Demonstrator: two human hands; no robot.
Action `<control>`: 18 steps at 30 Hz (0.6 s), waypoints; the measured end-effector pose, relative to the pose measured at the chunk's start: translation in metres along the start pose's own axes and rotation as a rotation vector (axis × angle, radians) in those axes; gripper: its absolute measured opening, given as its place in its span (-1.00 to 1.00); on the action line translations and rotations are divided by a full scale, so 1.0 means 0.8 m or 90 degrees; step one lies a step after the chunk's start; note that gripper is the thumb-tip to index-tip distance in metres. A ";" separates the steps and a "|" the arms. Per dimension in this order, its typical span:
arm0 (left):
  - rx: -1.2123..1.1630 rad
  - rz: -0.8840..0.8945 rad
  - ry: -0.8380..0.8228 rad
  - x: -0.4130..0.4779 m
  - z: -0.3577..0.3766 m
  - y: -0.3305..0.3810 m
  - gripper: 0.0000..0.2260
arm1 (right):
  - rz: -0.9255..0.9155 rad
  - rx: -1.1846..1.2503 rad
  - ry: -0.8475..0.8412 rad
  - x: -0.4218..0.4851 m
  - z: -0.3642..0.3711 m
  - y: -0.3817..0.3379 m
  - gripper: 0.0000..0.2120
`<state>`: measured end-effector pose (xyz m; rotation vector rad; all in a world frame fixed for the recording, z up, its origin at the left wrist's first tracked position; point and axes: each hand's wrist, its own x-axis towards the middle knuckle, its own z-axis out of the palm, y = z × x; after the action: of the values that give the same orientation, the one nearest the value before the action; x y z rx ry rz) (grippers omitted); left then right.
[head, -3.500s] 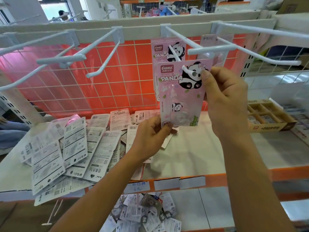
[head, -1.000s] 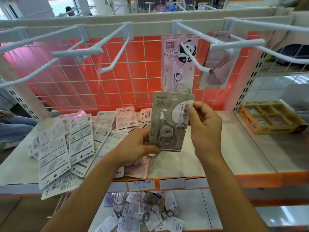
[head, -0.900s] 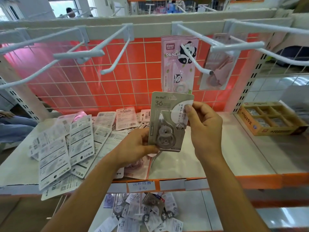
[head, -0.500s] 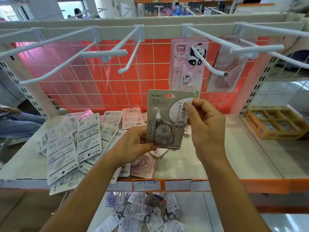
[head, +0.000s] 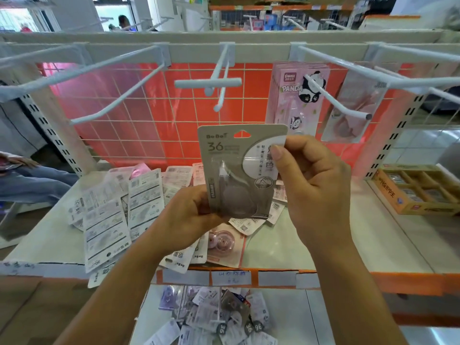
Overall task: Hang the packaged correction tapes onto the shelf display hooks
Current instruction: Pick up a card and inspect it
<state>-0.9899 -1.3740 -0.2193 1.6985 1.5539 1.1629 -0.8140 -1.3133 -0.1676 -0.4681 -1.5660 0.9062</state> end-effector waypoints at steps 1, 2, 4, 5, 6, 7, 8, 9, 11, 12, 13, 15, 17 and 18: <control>-0.002 -0.003 0.005 -0.002 -0.003 0.002 -0.82 | -0.002 0.015 -0.006 0.000 0.003 -0.004 -0.83; -0.001 -0.006 0.010 -0.005 -0.007 0.004 -0.79 | 0.000 0.037 -0.011 0.001 0.006 -0.007 -0.83; 0.007 0.000 0.019 -0.008 -0.014 0.008 -0.76 | -0.002 0.063 -0.017 0.002 0.013 -0.011 -0.83; 0.008 0.006 0.024 -0.010 -0.017 0.009 -0.76 | -0.009 0.062 -0.018 0.002 0.015 -0.014 -0.83; 0.006 0.013 0.028 -0.011 -0.020 0.011 -0.77 | -0.017 0.057 -0.018 0.003 0.018 -0.017 -0.83; 0.006 0.020 0.032 -0.013 -0.023 0.013 -0.77 | -0.023 0.051 -0.018 0.003 0.021 -0.019 -0.82; 0.009 0.025 0.035 -0.013 -0.025 0.014 -0.77 | -0.029 0.047 -0.018 0.004 0.023 -0.021 -0.82; 0.013 0.029 0.036 -0.014 -0.027 0.016 -0.76 | -0.033 0.046 -0.017 0.004 0.025 -0.023 -0.81; 0.013 0.033 0.028 -0.015 -0.030 0.018 -0.74 | -0.036 0.045 -0.010 0.006 0.028 -0.024 -0.81; 0.008 0.036 0.024 -0.015 -0.032 0.018 -0.75 | -0.036 0.047 -0.003 0.007 0.029 -0.024 -0.82; 0.003 0.039 0.022 -0.015 -0.033 0.017 -0.77 | -0.034 0.050 0.005 0.008 0.030 -0.024 -0.83; -0.003 0.043 0.024 -0.014 -0.036 0.013 -0.79 | -0.024 0.055 0.020 0.011 0.032 -0.023 -0.84; -0.011 0.053 0.024 -0.013 -0.039 0.012 -0.79 | -0.016 0.048 0.026 0.013 0.034 -0.022 -0.84; -0.017 0.060 0.022 -0.012 -0.039 0.012 -0.79 | -0.015 0.044 0.027 0.014 0.035 -0.022 -0.84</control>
<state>-1.0122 -1.3899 -0.1986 1.7598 1.4863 1.2601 -0.8398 -1.3236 -0.1470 -0.4167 -1.4944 0.9236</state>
